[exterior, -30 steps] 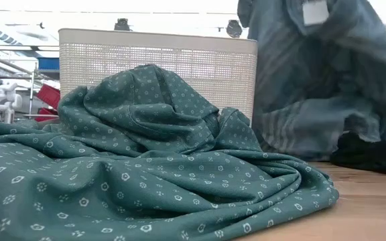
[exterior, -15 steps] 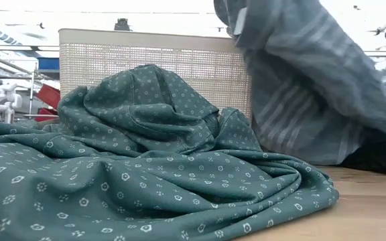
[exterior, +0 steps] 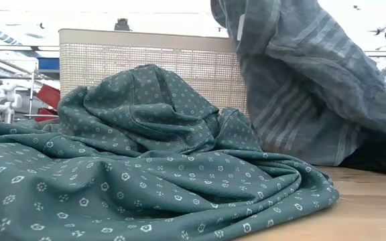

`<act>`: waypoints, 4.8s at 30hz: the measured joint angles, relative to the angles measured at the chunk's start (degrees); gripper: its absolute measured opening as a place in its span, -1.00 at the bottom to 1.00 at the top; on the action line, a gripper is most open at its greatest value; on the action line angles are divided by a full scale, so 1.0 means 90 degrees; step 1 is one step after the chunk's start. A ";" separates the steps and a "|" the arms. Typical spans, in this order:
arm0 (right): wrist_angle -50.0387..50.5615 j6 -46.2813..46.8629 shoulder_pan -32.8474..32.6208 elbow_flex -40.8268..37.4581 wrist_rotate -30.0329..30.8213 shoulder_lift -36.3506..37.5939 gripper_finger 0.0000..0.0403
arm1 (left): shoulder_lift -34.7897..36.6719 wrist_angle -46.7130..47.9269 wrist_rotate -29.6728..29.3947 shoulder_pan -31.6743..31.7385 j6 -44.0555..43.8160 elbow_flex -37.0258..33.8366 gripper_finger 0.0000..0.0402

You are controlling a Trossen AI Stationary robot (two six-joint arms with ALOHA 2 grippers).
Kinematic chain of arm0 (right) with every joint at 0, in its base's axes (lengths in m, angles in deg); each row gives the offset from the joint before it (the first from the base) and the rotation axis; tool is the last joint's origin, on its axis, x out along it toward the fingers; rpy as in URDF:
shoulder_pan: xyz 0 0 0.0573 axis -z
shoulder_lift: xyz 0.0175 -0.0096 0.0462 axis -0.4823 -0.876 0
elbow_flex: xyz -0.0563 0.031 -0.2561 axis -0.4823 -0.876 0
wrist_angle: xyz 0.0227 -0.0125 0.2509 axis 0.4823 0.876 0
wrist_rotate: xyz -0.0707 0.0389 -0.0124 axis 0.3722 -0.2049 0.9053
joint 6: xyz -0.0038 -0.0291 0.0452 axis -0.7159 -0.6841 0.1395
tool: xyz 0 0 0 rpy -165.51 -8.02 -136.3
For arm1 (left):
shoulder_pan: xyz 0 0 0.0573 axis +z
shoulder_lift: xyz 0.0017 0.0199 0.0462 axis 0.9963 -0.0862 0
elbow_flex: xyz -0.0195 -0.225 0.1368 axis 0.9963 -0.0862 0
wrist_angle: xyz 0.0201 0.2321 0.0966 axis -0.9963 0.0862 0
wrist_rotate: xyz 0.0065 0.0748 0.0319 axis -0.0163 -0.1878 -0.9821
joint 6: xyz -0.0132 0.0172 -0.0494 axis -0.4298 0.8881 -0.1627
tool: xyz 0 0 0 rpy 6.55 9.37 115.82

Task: Sort clothes
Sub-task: Put the blue polo shirt into the white laundry organizer

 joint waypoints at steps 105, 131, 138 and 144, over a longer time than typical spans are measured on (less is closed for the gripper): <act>-0.2639 -0.2235 -0.0116 -0.0002 0.0121 0.1330 -1.00 | 0.1215 -0.0943 0.2641 0.0621 0.0254 0.1228 -0.98; -0.3417 -0.5607 -0.4201 0.0137 0.2886 0.0168 -1.00 | 0.0611 0.3219 0.5005 0.0005 -0.0498 0.3745 -0.98; -0.6950 -0.8812 -0.6294 0.0136 0.5407 -0.0971 -1.00 | 0.0098 0.2910 0.4954 -0.0539 -0.1440 0.3733 -0.98; -1.0244 -1.0496 -0.6389 -0.0123 0.7164 -0.1361 -1.00 | 0.0097 0.3160 0.4099 -0.0688 -0.1723 0.3747 -0.98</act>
